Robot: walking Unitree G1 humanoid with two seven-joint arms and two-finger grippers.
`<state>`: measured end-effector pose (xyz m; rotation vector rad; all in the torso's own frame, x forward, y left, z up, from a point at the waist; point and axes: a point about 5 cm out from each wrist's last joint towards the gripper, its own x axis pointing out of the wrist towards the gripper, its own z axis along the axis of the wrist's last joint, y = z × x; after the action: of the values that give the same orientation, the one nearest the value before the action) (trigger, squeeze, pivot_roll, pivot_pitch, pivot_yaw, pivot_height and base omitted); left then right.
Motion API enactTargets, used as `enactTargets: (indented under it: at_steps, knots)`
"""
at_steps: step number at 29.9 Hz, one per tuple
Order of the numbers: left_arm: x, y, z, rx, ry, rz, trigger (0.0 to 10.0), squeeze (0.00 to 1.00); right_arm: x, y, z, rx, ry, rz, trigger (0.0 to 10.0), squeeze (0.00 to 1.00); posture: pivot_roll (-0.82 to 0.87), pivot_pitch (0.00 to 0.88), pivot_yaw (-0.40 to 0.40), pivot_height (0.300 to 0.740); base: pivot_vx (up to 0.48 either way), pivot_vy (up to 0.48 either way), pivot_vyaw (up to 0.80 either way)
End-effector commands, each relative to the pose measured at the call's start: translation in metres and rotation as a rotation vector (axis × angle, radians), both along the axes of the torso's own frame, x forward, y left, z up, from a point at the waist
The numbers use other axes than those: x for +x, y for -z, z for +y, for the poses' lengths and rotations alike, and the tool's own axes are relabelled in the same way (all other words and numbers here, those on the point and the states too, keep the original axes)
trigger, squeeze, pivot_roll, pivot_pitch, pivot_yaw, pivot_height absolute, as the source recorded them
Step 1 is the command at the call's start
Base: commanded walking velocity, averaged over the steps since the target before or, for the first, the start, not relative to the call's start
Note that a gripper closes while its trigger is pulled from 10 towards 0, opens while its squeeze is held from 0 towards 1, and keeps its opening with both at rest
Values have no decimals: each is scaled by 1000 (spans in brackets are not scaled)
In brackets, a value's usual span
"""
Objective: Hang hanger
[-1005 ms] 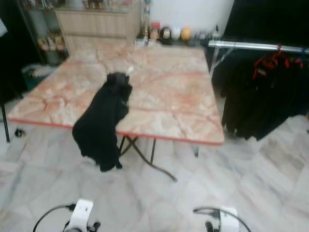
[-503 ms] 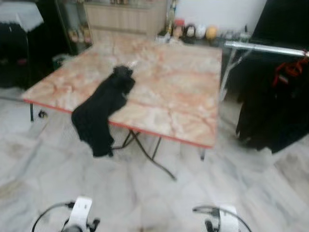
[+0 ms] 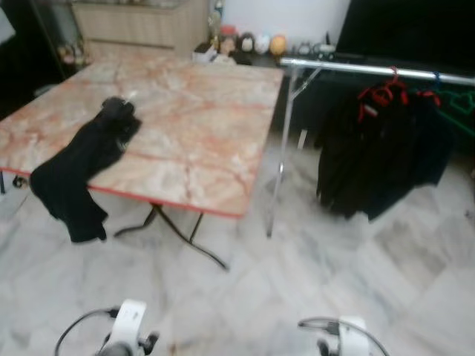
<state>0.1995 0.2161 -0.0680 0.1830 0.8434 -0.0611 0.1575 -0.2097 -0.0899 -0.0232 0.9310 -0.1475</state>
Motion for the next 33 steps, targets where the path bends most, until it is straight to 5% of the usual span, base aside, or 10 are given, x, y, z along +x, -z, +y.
enactTargets:
  at_steps: [1, 14, 33]
  knots:
    - [-3, 0, 8, 16, -12, 12, 10000, 0, 6, -2, 6, 13, -5, -22, 10000, 0, 114, 0, -30, 740, 0, -401, 0]
    - [-3, 0, 9, 16, -15, 12, 10000, 0, 6, -1, 8, 20, -11, -23, 10000, 0, 116, 0, -30, 740, 0, -404, 0]
    - [-5, 1, 8, 2, -44, 13, 10000, 0, -2, 1, 3, 26, 7, -6, 10000, 0, 116, 0, -31, 740, 0, 0, 0]
